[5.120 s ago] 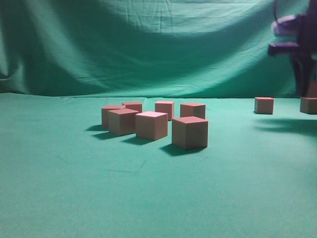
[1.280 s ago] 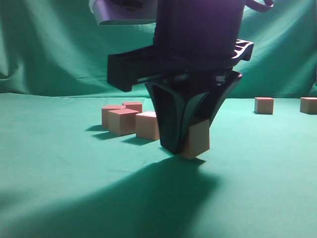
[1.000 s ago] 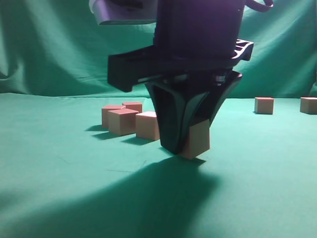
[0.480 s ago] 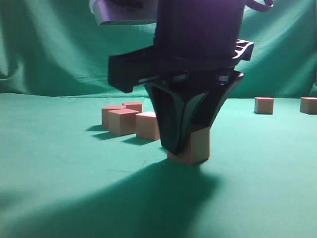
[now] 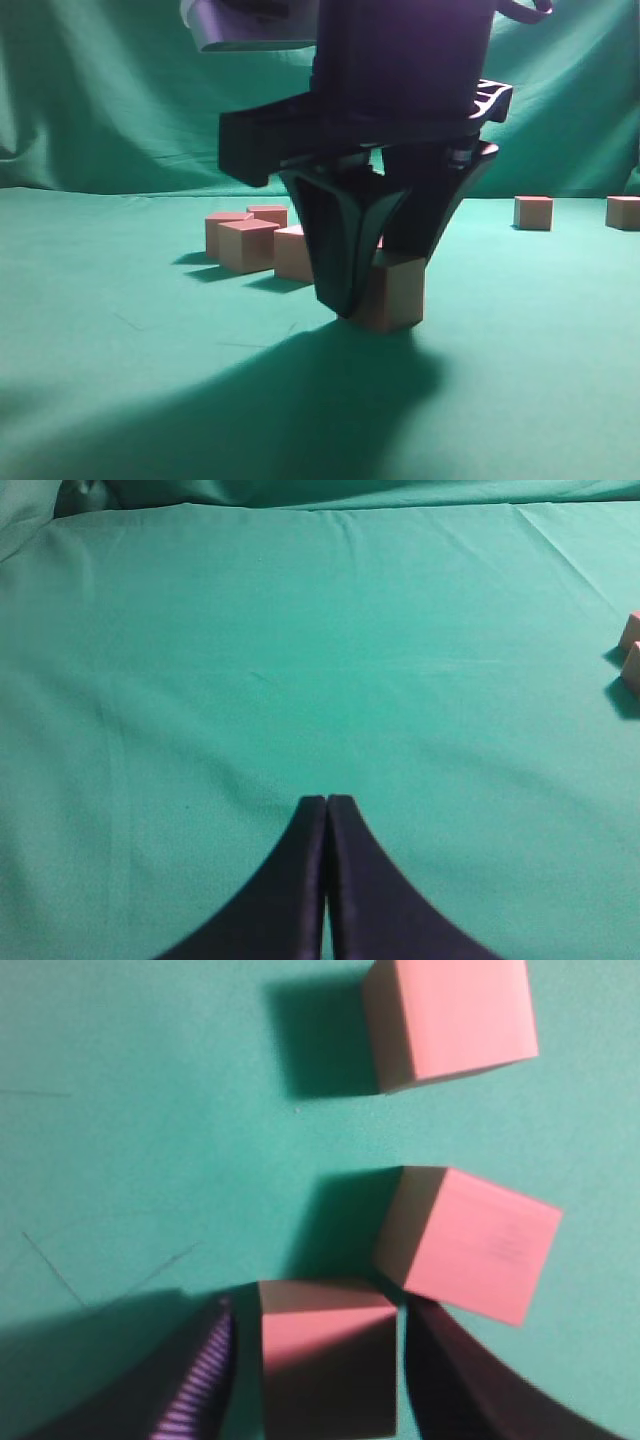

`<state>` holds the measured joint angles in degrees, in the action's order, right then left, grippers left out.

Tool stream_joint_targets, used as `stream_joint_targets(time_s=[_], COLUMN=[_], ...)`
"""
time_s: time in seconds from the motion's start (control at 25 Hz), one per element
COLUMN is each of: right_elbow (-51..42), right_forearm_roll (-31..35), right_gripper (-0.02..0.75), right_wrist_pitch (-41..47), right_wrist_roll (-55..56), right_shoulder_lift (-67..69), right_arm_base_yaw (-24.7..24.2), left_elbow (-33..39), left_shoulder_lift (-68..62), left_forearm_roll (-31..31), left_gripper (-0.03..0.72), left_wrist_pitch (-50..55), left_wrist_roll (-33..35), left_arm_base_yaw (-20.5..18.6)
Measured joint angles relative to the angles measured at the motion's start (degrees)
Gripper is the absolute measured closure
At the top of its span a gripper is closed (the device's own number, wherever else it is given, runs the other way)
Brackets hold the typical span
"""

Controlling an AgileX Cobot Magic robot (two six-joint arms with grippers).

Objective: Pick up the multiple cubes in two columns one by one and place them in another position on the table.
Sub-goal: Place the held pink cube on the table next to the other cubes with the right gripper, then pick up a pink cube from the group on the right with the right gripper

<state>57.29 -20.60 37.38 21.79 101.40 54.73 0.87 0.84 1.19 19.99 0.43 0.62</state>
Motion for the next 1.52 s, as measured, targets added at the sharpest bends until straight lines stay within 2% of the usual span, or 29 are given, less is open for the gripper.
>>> stream_joint_targets(time_s=[0.32, 0.56, 0.76, 0.92, 1.08, 1.28, 1.52], right_elbow=[0.0, 0.0, 1.53, 7.19, 13.07, 17.46, 26.56], right_forearm_roll=[0.0, 0.0, 0.0, -0.76, -1.27, -1.4, 2.98], right_gripper=[0.349, 0.349, 0.349, 0.349, 0.349, 0.349, 0.349], right_wrist_pitch=[0.83, 5.03, 12.19, 20.31, 24.55, 24.47, 24.03], right_wrist_roll=[0.0, 0.0, 0.0, 0.25, 0.49, 0.73, -1.75], right_shoulder_lift=[0.0, -3.91, -9.95, -12.82, -13.61, -12.99, -4.75], right_arm_base_yaw=[0.0, 0.0, 0.0, -1.54, -8.43, -20.82, -33.92], left_elbow=[0.0, 0.0, 0.0, 0.0, 0.0, 0.0, 0.0], left_shoulder_lift=[0.0, 0.0, 0.0, 0.0, 0.0, 0.0, 0.0], left_forearm_roll=[0.0, 0.0, 0.0, 0.0, 0.0, 0.0, 0.0], left_gripper=[0.688, 0.688, 0.688, 0.688, 0.688, 0.688, 0.688], left_wrist_pitch=[0.0, 0.0, 0.0, 0.0, 0.0, 0.0, 0.0], left_wrist_roll=[0.0, 0.0, 0.0, 0.0, 0.0, 0.0, 0.0], left_arm_base_yaw=[0.0, 0.0, 0.0, 0.0, 0.0, 0.0, 0.0])
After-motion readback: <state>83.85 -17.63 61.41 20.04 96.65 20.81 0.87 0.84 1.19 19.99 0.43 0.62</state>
